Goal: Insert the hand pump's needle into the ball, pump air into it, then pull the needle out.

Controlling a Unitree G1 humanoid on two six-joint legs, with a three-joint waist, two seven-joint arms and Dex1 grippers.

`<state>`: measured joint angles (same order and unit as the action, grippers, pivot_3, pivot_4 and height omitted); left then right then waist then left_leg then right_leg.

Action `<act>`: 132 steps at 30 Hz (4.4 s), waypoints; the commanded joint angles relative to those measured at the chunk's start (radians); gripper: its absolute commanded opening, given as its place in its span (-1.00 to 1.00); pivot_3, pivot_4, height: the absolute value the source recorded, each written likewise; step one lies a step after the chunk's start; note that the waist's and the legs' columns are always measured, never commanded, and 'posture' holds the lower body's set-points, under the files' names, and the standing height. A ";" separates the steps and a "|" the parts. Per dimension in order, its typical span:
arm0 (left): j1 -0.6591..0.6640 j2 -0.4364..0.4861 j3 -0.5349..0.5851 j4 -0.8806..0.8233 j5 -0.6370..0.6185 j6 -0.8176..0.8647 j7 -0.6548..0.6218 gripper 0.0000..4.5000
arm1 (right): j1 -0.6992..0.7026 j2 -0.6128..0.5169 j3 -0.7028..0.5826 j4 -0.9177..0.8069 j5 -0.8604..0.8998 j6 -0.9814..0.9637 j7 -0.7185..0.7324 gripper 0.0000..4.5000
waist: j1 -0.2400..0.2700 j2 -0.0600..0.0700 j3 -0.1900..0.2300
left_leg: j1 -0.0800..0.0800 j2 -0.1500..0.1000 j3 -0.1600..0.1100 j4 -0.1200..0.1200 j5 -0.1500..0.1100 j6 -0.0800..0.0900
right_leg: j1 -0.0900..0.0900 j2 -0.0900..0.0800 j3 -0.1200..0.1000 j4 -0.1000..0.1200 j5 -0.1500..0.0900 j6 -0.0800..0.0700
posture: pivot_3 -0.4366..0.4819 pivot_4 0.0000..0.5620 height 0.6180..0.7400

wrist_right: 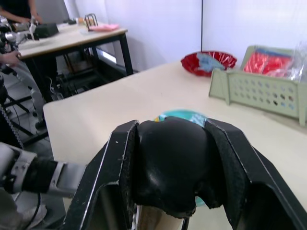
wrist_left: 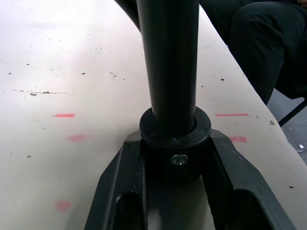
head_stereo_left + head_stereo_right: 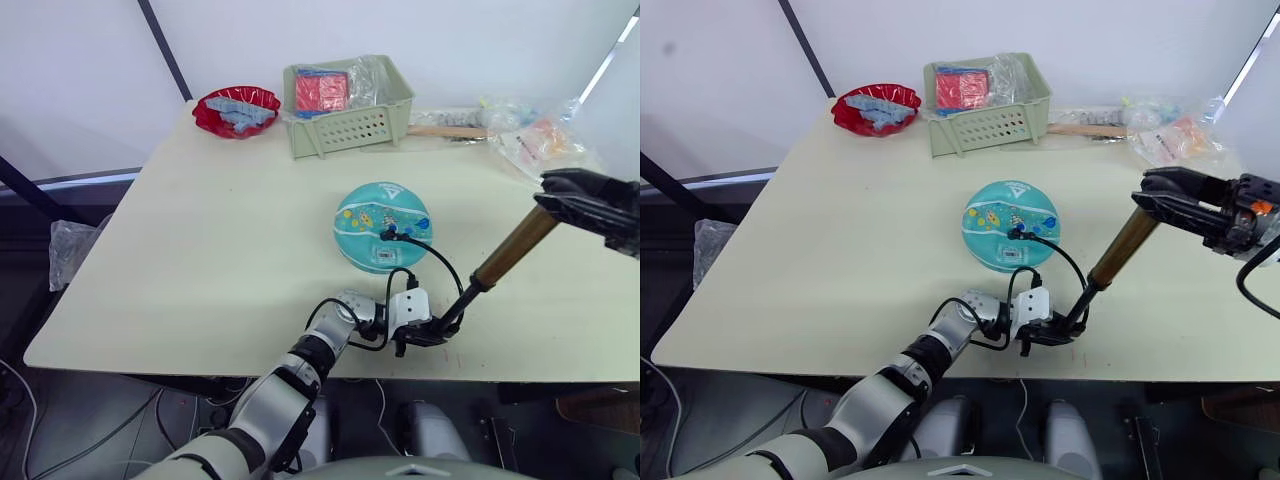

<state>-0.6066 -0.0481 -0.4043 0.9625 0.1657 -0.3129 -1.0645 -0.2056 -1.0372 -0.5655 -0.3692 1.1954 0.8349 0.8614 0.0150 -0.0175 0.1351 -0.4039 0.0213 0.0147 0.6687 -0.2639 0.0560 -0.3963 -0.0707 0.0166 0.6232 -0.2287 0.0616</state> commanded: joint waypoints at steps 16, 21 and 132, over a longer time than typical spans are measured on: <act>0.038 0.019 -0.052 0.090 0.059 0.035 0.006 -0.54 | 0.184 0.133 0.148 -0.086 -0.265 -0.179 0.045 -0.27 | -0.001 -0.004 -0.004 | 0.004 0.000 0.000 0.000 0.000 0.000 | 0.003 0.000 0.000 0.000 0.000 0.000 | -0.05 -0.47 0.96; 0.038 0.021 -0.052 0.089 0.058 0.032 0.008 -0.54 | 0.276 0.203 0.290 -0.068 -0.414 -0.281 0.052 -0.27 | -0.001 -0.006 -0.009 | 0.004 0.001 -0.001 0.000 0.000 0.000 | 0.003 0.001 -0.001 0.000 0.000 0.000 | -0.05 -0.47 0.96; 0.036 0.005 -0.057 0.109 0.069 0.008 0.018 -0.54 | 0.085 0.076 0.030 -0.077 -0.212 -0.218 0.077 -0.27 | 0.006 0.002 0.000 | -0.010 -0.002 -0.002 0.002 0.000 0.000 | -0.007 -0.001 -0.002 -0.002 0.001 0.002 | -0.05 -0.47 0.96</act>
<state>-0.6156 -0.0630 -0.4075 0.9910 0.1727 -0.3485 -1.0441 -0.1410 -0.9685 -0.5503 -0.4209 1.0332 0.6466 0.9326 0.0211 -0.0156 0.1346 -0.4133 0.0195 0.0127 0.6707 -0.2638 0.0561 -0.4037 -0.0715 0.0148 0.6215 -0.2274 0.0637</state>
